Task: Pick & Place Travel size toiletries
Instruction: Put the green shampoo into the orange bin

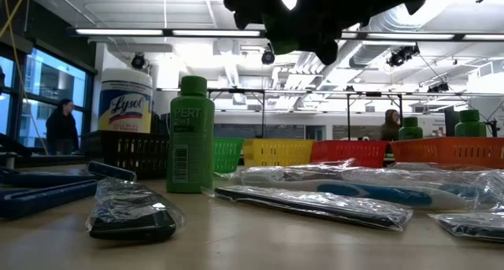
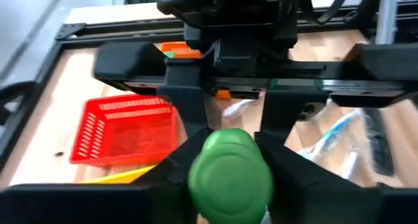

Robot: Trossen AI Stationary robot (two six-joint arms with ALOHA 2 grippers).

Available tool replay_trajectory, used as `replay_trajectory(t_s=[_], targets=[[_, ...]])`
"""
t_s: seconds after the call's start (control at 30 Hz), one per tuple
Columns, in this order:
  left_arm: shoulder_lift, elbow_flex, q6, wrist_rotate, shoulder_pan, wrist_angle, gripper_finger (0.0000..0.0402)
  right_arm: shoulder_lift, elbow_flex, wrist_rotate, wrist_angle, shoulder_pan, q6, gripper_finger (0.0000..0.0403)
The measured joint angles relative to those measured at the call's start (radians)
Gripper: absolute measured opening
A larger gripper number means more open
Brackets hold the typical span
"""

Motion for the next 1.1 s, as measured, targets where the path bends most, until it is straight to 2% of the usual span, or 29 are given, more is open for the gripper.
replay_trajectory(t_s=[0.2,0.33,0.63,0.8,0.93,1.1], targets=[[0.0,0.0,0.006,-0.009,0.0,-0.007,0.0229,-0.008,0.0,0.013,-0.03,-0.002,0.059,0.0079],[-0.016,0.0,0.01,-0.021,0.0,-0.014,0.0266,-0.008,0.0,0.009,-0.075,-0.002,0.092,0.0079],[-0.104,0.0,0.036,-0.144,0.0,-0.116,0.0275,-0.059,0.0,0.024,-0.176,-0.01,0.146,0.0079],[-0.154,-0.001,0.033,-0.239,0.0,-0.249,0.0275,-0.168,0.0,0.105,-0.378,-0.01,0.251,0.0079],[-0.178,0.0,0.025,-0.294,0.0,-0.33,0.0275,-0.268,0.0,0.118,-0.627,-0.01,0.441,0.0078],[-0.181,-0.001,0.0,-0.314,0.0,-0.353,0.0275,-0.348,0.0,0.082,-0.897,0.021,0.758,0.0078]])
